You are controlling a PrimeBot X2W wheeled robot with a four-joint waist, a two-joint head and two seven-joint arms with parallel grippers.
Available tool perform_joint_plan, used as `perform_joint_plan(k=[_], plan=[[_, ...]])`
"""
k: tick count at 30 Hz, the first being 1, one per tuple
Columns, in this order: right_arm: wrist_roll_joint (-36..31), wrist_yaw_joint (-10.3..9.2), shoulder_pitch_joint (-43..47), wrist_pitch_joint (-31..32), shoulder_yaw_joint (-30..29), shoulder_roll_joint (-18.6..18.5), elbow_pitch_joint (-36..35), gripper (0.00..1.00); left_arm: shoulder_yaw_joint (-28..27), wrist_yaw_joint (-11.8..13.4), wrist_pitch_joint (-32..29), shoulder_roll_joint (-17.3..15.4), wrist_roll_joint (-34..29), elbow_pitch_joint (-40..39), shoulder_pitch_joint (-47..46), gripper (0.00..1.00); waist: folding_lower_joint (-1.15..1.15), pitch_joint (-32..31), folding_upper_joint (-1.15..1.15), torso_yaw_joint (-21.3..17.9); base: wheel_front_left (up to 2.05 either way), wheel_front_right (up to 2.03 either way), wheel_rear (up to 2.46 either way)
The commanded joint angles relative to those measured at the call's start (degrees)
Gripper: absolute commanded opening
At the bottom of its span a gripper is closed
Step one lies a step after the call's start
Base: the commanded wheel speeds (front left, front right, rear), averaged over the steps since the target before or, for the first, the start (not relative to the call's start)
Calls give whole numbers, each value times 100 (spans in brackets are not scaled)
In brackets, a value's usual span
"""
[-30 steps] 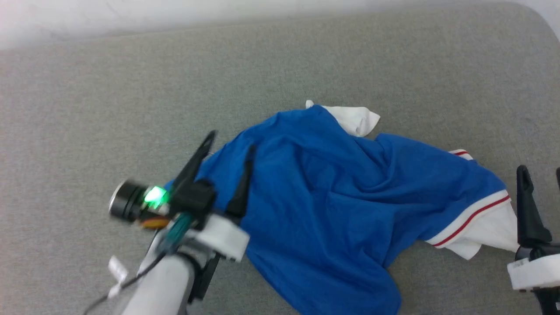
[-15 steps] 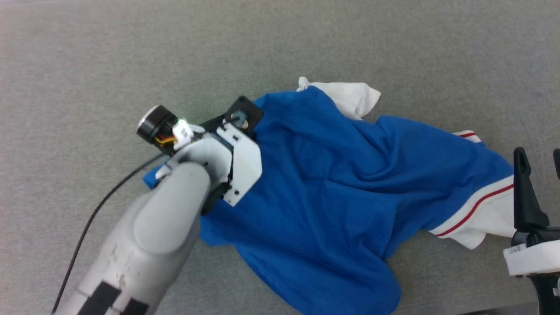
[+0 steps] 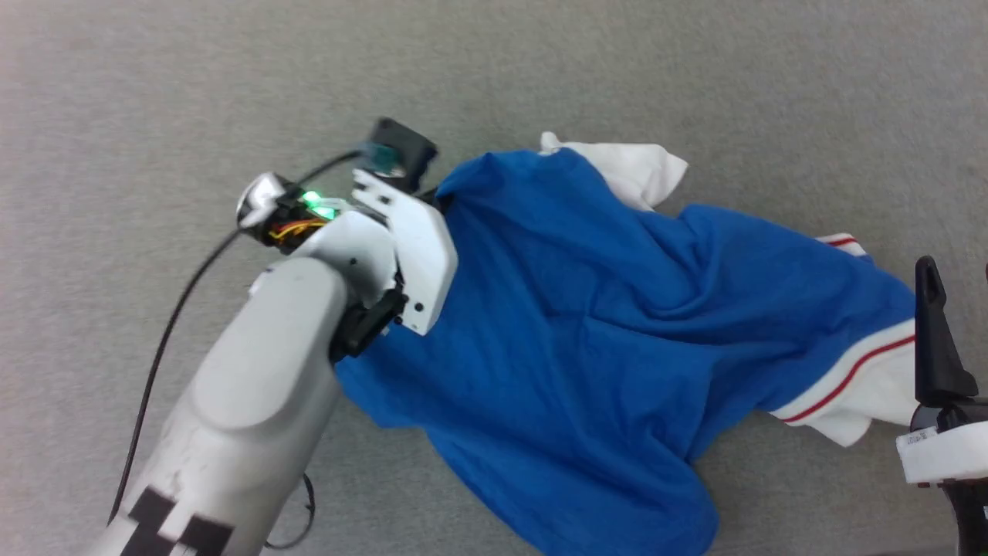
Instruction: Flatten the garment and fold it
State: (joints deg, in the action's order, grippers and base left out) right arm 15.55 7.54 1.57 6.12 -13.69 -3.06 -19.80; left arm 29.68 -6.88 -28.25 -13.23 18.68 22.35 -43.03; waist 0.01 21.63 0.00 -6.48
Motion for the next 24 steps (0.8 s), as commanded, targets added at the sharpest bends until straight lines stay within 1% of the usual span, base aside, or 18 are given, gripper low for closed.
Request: perform_joint_plan(k=[1,3,5,9,11,13,14,16,18,20,21,22,23,24], plan=[[10,-5,32,32,-15,18,-23,100,-216,69,114,-71,250,-310,233,0,-1,-219,0,240,0,0,0],[8,-5,76,56,-7,18,-24,100,-455,176,141,-240,440,-779,529,0,-1,-305,0,363,0,0,0],[9,-5,122,76,19,18,-19,100,-692,391,113,-496,524,-1341,961,0,-1,-384,0,478,0,0,0],[15,-5,192,108,77,18,2,100,-1335,1016,67,-950,792,-2518,2339,0,-1,-490,0,641,0,0,0],[5,-5,232,126,81,18,17,100,-1579,1356,5,-1045,955,-3051,3299,0,-1,-528,0,704,0,0,0],[0,-5,271,148,71,18,27,100,-1757,1638,30,-969,1194,-3524,4270,0,-1,-550,0,761,0,0,0],[-6,-5,290,158,59,18,28,100,-1799,1734,88,-880,1319,-3720,4717,0,-1,-555,0,791,0,0,0],[-14,-5,317,172,26,18,31,100,-1782,1846,252,-679,1485,-3982,5401,0,-1,-566,0,865,0,0,0],[-31,-5,328,197,39,18,35,100,-1675,1842,455,-439,1628,-4079,5790,0,-1,-587,0,929,0,0,0],[-55,-5,328,227,78,18,30,100,-1602,1742,738,-259,1692,-4067,5873,2,-1,-613,0,994,0,0,0],[-66,-5,326,243,95,18,24,100,-1596,1692,893,-199,1678,-4056,5809,35,-1,-628,0,1024,0,0,0],[-75,-5,321,257,109,18,17,100,-1605,1640,1049,-150,1657,-4073,5702,89,-1,-644,0,1043,0,0,0],[-85,-5,311,273,124,18,9,100,-1614,1580,1171,-138,1617,-4121,5565,100,-1,-655,0,1053,0,0,0],[-94,-5,301,288,130,18,1,100,-1627,1517,1274,-152,1560,-4196,5401,100,-1,-663,0,1062,0,0,0]])
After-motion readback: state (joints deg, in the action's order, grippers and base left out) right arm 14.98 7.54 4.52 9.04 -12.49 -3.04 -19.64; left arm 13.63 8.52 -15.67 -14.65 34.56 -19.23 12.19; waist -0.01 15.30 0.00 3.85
